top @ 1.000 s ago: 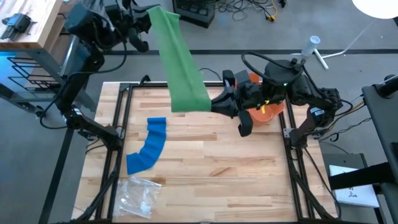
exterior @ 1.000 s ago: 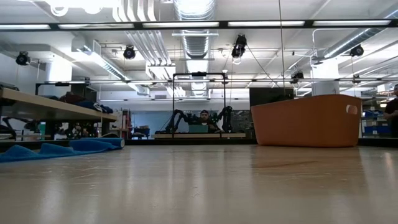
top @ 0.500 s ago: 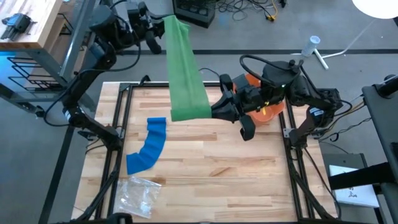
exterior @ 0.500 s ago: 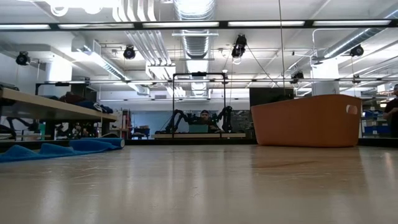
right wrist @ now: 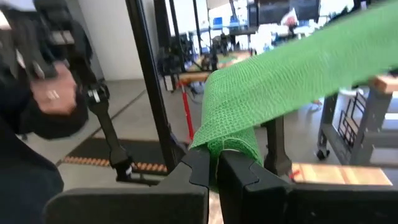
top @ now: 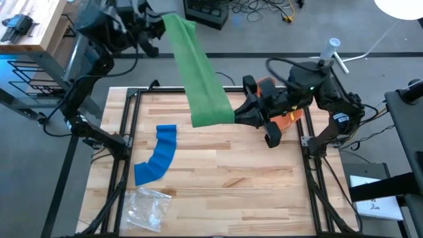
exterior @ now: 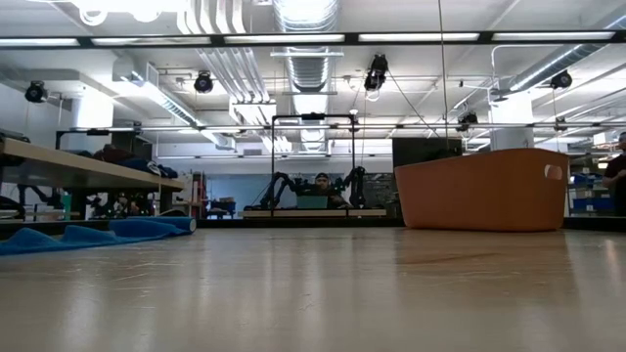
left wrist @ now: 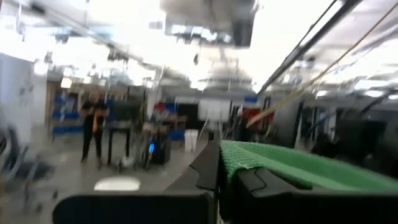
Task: Roll bandage
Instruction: Roll the green bandage
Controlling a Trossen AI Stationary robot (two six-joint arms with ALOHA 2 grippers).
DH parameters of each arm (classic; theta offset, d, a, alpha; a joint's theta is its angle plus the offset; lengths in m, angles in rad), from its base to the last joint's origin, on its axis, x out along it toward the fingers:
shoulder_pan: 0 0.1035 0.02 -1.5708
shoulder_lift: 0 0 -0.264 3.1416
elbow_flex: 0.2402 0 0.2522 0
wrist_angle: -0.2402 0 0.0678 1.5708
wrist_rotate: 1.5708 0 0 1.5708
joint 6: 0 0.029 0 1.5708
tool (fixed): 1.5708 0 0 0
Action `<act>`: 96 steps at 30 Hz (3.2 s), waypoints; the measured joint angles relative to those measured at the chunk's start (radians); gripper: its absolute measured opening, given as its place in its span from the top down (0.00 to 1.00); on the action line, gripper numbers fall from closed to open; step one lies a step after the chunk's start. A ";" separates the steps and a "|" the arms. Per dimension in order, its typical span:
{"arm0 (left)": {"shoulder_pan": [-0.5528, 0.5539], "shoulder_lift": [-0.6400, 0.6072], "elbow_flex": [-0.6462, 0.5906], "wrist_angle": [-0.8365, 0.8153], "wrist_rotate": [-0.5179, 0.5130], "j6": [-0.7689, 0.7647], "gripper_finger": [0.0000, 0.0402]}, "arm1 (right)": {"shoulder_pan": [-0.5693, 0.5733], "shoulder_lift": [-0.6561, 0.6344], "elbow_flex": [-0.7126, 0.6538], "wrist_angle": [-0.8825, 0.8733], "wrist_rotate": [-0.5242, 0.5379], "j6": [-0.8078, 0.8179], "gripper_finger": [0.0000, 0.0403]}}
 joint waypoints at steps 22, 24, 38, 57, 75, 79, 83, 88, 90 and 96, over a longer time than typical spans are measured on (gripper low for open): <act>0.019 0.045 0.075 -0.213 -0.001 0.057 1.00 | 0.018 -0.013 0.003 0.196 -0.008 -0.137 0.99; 0.019 0.045 0.075 -0.244 0.003 0.067 1.00 | 0.018 -0.022 0.003 0.244 -0.004 -0.150 0.99; -0.081 0.047 -0.068 -0.330 0.216 -0.028 1.00 | 0.018 -0.039 0.003 0.378 0.301 -0.282 0.99; -0.151 -0.020 -0.105 -0.380 0.245 -0.041 1.00 | 0.018 -0.050 0.003 0.395 0.665 -0.633 0.99; -0.366 -0.074 -0.156 -0.308 0.212 -0.056 1.00 | 0.016 -0.048 0.001 0.324 0.874 -0.783 0.99; -0.366 -0.084 -0.156 -0.304 0.186 -0.057 1.00 | 0.015 -0.048 0.001 0.279 0.879 -0.741 0.99; -0.366 -0.098 -0.156 -0.292 0.174 -0.064 1.00 | 0.015 -0.048 -0.002 0.245 0.887 -0.716 0.99; -0.369 -0.099 -0.156 -0.286 0.172 -0.075 1.00 | 0.015 -0.026 -0.006 0.228 1.002 -0.732 0.99; -0.371 -0.097 -0.156 -0.287 0.173 -0.091 1.00 | 0.015 -0.005 -0.006 0.225 1.041 -0.738 0.99; -0.383 -0.096 -0.156 -0.290 0.176 -0.109 1.00 | 0.015 0.038 -0.006 0.222 1.093 -0.738 0.99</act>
